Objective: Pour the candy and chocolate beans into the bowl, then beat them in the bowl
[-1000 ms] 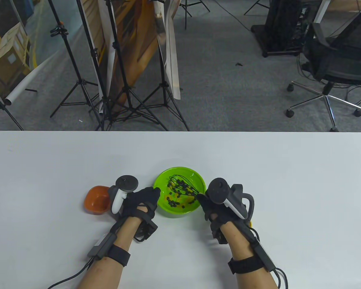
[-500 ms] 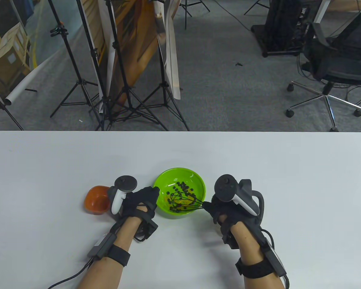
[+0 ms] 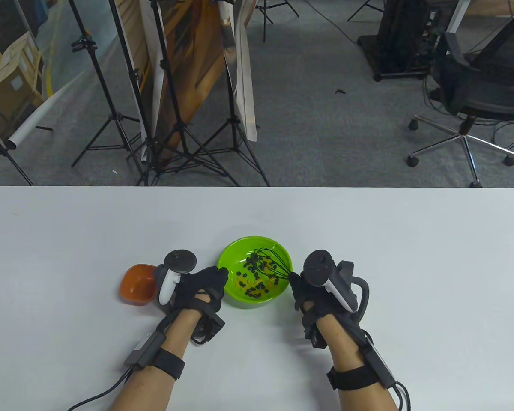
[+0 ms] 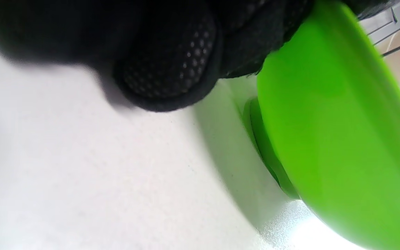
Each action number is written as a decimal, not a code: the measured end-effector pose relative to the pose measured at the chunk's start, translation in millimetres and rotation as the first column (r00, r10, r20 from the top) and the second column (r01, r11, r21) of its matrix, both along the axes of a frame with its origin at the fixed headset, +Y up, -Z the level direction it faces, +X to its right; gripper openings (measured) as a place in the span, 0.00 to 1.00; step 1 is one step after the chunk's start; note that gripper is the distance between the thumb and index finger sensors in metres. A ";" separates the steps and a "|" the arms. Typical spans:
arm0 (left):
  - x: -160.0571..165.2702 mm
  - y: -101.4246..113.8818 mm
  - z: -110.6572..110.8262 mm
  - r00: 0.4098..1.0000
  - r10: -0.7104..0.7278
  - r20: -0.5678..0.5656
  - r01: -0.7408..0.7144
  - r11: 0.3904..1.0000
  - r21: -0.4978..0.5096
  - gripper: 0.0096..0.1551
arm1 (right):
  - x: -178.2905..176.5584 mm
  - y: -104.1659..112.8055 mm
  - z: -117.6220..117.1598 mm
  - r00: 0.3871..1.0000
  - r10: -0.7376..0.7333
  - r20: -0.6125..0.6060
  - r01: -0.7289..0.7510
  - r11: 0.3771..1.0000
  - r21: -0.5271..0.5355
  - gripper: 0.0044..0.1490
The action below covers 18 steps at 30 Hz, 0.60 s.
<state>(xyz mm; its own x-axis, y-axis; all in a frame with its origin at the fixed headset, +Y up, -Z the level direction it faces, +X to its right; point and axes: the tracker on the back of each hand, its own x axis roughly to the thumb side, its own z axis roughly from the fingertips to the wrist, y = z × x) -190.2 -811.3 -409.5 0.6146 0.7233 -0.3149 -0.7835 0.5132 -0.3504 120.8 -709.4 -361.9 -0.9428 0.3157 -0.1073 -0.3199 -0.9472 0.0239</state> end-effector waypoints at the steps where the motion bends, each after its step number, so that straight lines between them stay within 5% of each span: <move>1: 0.0 0.2 0.1 1.000 -0.002 -0.001 0.002 1.000 0.000 0.24 | -0.7 -0.5 -0.1 1.000 -0.003 0.001 0.003 1.000 0.011 0.36; 6: 1.3 0.7 1.0 1.000 -0.007 0.006 0.007 1.000 0.002 0.24 | -14.5 -7.5 -1.2 0.993 -0.085 -0.080 0.085 0.996 -0.009 0.35; 9: -1.2 -0.4 1.4 1.000 0.017 -0.021 -0.017 1.000 -0.013 0.24 | -18.5 -7.5 0.5 0.971 -0.151 -0.183 0.130 0.984 -0.122 0.35; 18: -1.8 -0.4 1.2 0.999 0.036 -0.018 -0.036 0.999 -0.022 0.24 | 11.8 26.7 10.3 0.992 0.042 -0.122 -0.050 0.996 -0.069 0.34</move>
